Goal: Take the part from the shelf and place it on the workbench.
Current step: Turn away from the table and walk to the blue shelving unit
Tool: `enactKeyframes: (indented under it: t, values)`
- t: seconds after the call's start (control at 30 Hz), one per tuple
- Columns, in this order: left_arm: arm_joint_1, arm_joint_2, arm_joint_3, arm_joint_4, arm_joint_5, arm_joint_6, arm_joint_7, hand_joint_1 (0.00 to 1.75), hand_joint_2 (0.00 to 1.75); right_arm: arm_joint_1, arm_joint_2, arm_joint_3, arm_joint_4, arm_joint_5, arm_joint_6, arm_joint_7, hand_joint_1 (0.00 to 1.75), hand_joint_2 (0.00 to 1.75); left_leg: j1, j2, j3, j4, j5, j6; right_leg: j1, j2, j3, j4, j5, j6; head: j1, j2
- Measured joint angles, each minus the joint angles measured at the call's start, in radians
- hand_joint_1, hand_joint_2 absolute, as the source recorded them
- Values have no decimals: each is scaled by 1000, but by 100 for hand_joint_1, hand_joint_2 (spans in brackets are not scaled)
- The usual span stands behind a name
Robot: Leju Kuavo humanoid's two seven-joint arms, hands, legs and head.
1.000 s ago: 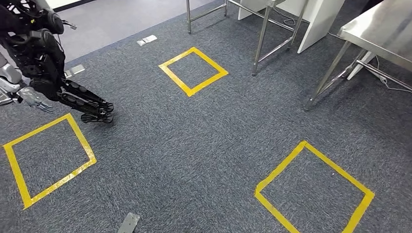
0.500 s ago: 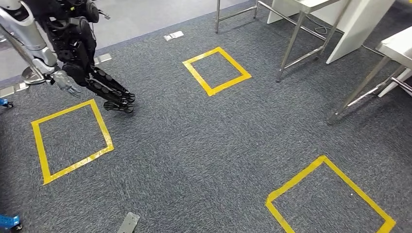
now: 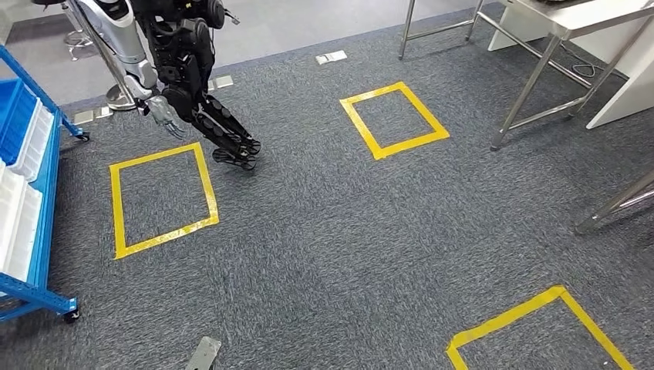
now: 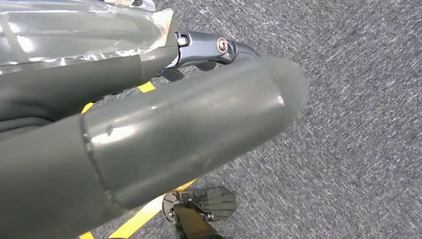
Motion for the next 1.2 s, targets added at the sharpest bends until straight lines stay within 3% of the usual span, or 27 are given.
enactKeyframes:
  t: [0.03, 0.1, 0.17, 0.2, 0.23, 0.27, 0.3, 0.37, 0.43, 0.53, 0.6, 0.67, 0.73, 0.77, 0.8, 0.83, 0.9, 0.97, 1.03, 1.1, 1.17, 1.2]
  values:
    - [1, 0, 0, 0, 0, -1, 0, 0, 0, -1, 0, 0, 0, 0, 0, 0, 0, 0, 1, 8, -3, 5, -4, -4, -2, -7, 2, -1, 2, -7, 0, 0]
    - [1, 1, 0, 0, -1, -1, 0, 0, 0, 0, 1, 0, 0, -2, 0, 0, 0, 0, 2, 52, -31, 66, -44, -12, -6, -27, 5, -5, 5, -21, -5, 0]
    - [-1, 1, 0, 0, -2, -1, 0, 0, 0, 4, 0, 0, 0, -4, 0, 0, 0, 0, 3, 97, -93, 199, -114, -20, -1, -51, 6, -5, 2, -30, -9, 0]
    - [-1, 1, 0, 0, -3, -1, 0, 0, 0, 5, 0, 0, 0, -4, 0, 0, 0, 0, 5, 105, -123, 261, -137, -23, 1, -64, 6, -5, 1, -33, -9, 0]
    - [0, 1, 1, 0, -4, -1, 1, 0, 0, 6, 0, 0, 0, -4, 0, 0, 0, 0, 7, 109, -140, 294, -143, -24, 3, -76, 7, -5, 0, -35, -9, 0]
    - [1, 1, 1, 0, -5, -1, 1, 0, 0, 5, 0, 0, 0, -4, 0, 0, 0, 0, 9, 114, -135, 284, -127, -24, 4, -87, 8, -5, -2, -36, -10, 0]
    - [1, 1, 1, 0, -6, -1, 1, 0, 0, 5, 0, 0, 0, -4, 0, 0, 0, 0, 10, 121, -110, 236, -98, -23, 5, -98, 10, -5, -3, -36, -10, 0]
    - [0, 2, 1, 0, -6, 0, 1, 0, 0, 4, 1, 0, 0, -5, 0, 0, 0, 0, 6, 159, -34, 95, -39, -17, 9, -117, 16, -4, -9, -33, -10, 0]
    - [-3, 2, 1, 0, -6, 1, 1, 0, 0, 4, 1, 0, 0, -5, 0, 0, 0, 0, -2, 183, 4, 21, -21, -9, 16, -134, 20, -3, -15, -25, -8, 0]
    - [-3, 2, 2, 0, -8, 2, 2, 0, 0, 0, 1, 0, 0, -5, 0, 0, 0, 0, -8, 154, 5, 7, -18, 7, 20, -153, 24, -3, -23, -11, -7, 0]
    - [-4, 1, 2, 0, -10, 2, 3, 0, 0, -1, 1, 0, 0, -7, 0, 0, 0, 0, -3, 133, 12, -6, -9, 22, 17, -114, 6, 47, -55, -9, -4, 0]
    - [-8, -2, 3, 0, -12, 1, 4, 0, 0, 2, 1, 0, 0, -8, 0, 1, 0, 0, 0, 110, 12, -11, -4, 30, 11, -58, -54, 174, -114, -15, 0, 0]
    - [-9, -4, 3, 0, -13, 1, 4, 0, 0, 5, 0, 0, 0, -8, 1, 3, 0, 0, -1, 83, 11, -10, -3, 31, 9, -40, -111, 283, -148, -11, 2, 0]
    - [-7, -4, 3, 0, -14, 1, 4, 0, 0, 6, -1, 0, 0, -8, 3, 4, 0, 0, -1, 69, 12, -9, -3, 31, 8, -37, -117, 288, -140, -4, 2, 0]
    - [-7, -4, 3, 0, -14, 2, 4, 0, 0, 6, -2, 0, 0, -8, 4, 5, 0, 0, 0, 55, 13, -8, -3, 30, 6, -34, -104, 253, -117, 6, 2, 0]
    - [-6, -5, 3, 0, -15, 2, 3, 0, 0, 5, -2, 0, 0, -8, 6, 3, 0, 0, 0, 41, 13, -6, -4, 28, 2, -23, -74, 181, -81, 17, 2, 0]
    - [-6, -6, 3, 0, -16, 2, 3, 0, 0, -3, 5, 1, 0, -11, 9, -19, 0, 0, -2, 18, 11, 0, -6, 19, -4, 11, -19, 51, -23, 25, 3, 0]
    - [-8, -8, 2, 0, -36, -13, 13, 0, 0, -35, 33, 1, 2, -28, -12, -3, 0, 0, -3, 5, 2, 4, -5, 5, -2, 25, -6, 9, -3, 14, 4, 0]
    - [-19, -13, -8, 0, -78, -45, 47, 0, 0, -97, 78, -1, 4, -53, -63, 100, 0, 0, 3, 0, -7, 3, 0, -7, 0, 12, -10, 7, 7, -3, 4, 0]
    - [-39, -24, -24, 0, -106, -66, 85, 0, 0, -158, 121, -2, 5, -69, -90, 195, 0, 0, 5, 36, -23, 33, -18, -16, -3, -4, -10, 2, 14, -20, 2, 0]
    - [-58, -35, -36, 0, -112, -68, 101, 0, 0, -196, 147, -2, 6, -72, -84, 214, 0, 0, 5, 89, -72, 141, -78, -25, 0, -31, -9, 0, 14, -32, -2, 0]
    - [-64, -39, -39, 0, -110, -65, 103, 0, 0, -206, 154, -2, 6, -70, -78, 209, 0, 0, 6, 103, -106, 210, -109, -29, 3, -46, -9, 0, 13, -36, -3, 0]
